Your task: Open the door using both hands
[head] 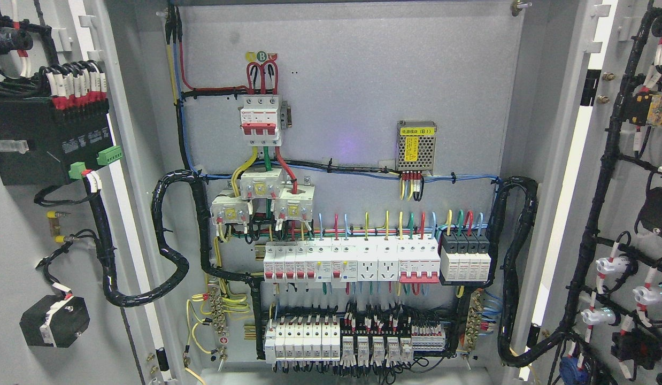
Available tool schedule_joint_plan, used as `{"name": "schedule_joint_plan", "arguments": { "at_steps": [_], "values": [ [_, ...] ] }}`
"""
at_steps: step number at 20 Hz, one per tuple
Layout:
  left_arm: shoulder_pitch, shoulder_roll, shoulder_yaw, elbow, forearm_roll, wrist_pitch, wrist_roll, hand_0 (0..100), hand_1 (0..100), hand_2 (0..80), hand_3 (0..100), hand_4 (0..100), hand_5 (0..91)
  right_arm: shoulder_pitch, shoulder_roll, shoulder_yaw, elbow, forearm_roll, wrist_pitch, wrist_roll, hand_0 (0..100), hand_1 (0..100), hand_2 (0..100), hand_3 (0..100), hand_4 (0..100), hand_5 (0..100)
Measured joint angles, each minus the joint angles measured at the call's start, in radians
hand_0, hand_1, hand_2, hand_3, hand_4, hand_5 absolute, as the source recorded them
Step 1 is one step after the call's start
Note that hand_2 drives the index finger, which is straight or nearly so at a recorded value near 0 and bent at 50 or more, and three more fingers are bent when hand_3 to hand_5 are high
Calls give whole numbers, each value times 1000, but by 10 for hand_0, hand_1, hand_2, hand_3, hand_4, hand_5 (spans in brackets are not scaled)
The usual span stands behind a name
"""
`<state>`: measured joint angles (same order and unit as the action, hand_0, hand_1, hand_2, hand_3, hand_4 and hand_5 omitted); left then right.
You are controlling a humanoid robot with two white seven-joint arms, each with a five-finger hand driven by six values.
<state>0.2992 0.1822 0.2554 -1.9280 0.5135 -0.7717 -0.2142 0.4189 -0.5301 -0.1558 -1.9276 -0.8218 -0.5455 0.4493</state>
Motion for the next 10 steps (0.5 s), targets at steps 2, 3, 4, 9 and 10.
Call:
{"name": "schedule_joint_plan", "arguments": {
  "at_steps": [2, 3, 4, 9, 10],
  "values": [
    [4, 4, 15, 3, 6, 0, 0, 0, 0, 0, 0, 43, 0, 0, -1, -10, 6, 0, -7, 0, 0, 0, 0, 0, 0, 0],
    [7, 6, 23, 4, 7, 0, 0, 0, 0, 0, 0, 43, 0, 0, -1, -15, 10, 0, -10, 0, 0, 0, 0, 0, 0, 0],
    [9, 8, 30, 6, 9, 0, 0, 0, 0, 0, 0, 43, 0, 0, -1, -21, 13, 0, -12, 0, 0, 0, 0, 0, 0, 0],
    [19, 15, 67, 19, 15, 0, -2, 0, 0, 0, 0, 42, 0, 0, -1, -44, 30, 0, -19, 2, 0, 0, 0, 0, 0, 0],
    [20, 16, 73, 22, 16, 0, -3, 0, 0, 0, 0, 42, 0, -1, -1, -48, 33, 0, -19, 2, 0, 0, 0, 0, 0, 0]
  ]
}}
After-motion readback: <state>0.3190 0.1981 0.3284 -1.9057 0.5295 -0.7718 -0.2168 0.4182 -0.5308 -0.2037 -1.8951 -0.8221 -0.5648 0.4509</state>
